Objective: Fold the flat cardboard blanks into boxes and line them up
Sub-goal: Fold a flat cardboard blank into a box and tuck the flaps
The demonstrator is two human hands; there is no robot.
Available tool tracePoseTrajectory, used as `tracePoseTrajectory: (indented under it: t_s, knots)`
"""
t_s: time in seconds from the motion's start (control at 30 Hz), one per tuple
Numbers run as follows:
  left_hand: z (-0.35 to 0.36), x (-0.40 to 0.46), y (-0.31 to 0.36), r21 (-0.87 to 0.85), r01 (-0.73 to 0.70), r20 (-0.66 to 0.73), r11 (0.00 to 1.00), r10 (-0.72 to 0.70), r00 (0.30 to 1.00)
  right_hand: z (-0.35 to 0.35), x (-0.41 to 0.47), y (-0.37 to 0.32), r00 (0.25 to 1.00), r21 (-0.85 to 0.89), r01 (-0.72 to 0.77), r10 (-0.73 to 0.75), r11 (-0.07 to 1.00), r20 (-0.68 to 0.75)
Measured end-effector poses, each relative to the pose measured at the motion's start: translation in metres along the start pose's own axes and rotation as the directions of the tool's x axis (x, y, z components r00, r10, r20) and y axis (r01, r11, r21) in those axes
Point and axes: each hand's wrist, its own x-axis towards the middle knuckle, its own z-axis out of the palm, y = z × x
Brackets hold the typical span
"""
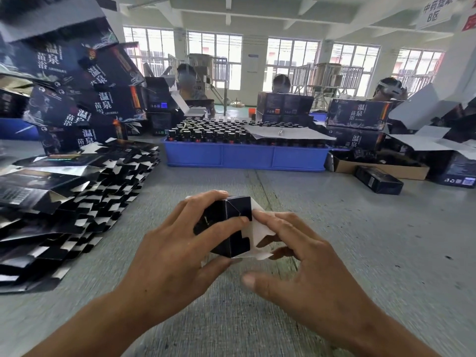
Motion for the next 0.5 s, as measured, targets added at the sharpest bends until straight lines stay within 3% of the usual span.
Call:
tracePoseTrajectory:
  t_s: [0.07, 0.3, 0.5]
  knots:
    - [0.0, 0.0, -0.001, -0.025, 0.008, -0.003, 1.0, -0.008, 1.0, 0.001, 0.0, 0.001, 1.0, -0.011, 0.027, -0.027, 1.0, -0.011]
    - [0.0, 0.001, 0.005, -0.044, -0.039, -0.019, 0.998, 0.038, 0.999, 0.006, 0.001, -0.006, 0.97, 0.092, 0.013, 0.01, 0.996, -0.244]
    - [0.002, 0.001, 0.003, -0.018, -0.064, -0.046, 0.998, 0.063, 0.997, 0.01, 0.001, -0.01, 0.959, 0.159, -0.016, 0.06, 0.987, -0.277]
